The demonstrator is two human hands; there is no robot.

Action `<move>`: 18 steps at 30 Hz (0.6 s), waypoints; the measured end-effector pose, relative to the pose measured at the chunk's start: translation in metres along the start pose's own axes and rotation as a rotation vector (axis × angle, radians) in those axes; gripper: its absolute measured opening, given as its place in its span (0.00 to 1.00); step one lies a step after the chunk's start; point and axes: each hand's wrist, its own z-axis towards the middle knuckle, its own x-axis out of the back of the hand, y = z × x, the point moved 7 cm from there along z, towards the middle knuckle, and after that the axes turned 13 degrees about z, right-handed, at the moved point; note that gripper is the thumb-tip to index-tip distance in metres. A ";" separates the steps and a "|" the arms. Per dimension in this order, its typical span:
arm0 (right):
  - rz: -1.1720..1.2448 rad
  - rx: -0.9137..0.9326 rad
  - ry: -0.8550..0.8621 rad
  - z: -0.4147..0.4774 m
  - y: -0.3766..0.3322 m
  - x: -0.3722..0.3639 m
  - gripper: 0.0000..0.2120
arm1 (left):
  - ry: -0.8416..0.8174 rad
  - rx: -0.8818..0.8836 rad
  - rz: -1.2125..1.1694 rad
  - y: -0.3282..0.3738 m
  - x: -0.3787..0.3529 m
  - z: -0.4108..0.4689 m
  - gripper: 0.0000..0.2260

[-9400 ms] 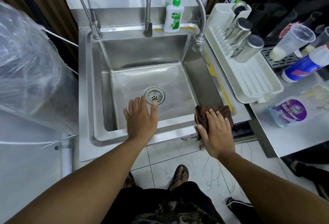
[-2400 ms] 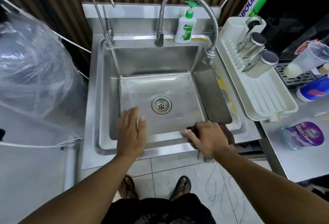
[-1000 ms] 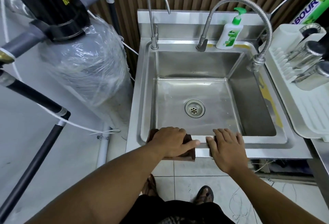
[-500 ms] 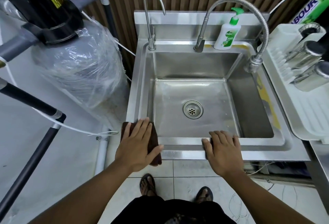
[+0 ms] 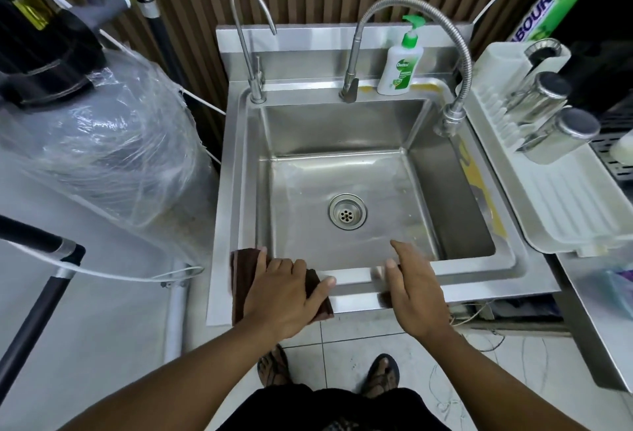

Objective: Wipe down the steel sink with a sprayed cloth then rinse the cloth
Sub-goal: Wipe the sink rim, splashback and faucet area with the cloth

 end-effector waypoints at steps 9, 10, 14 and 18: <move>0.178 -0.063 0.268 -0.023 0.023 0.070 0.20 | 0.024 -0.055 -0.012 0.103 0.024 0.032 0.40; 0.165 -0.087 0.282 -0.026 0.033 0.077 0.21 | 0.029 -0.065 -0.009 0.113 0.026 0.036 0.41; 0.132 -0.205 0.261 -0.035 0.077 0.099 0.28 | 0.029 -0.088 -0.007 0.155 0.034 0.051 0.41; 0.182 -0.227 0.289 -0.046 0.091 0.122 0.30 | 0.029 -0.093 -0.003 0.195 0.042 0.062 0.39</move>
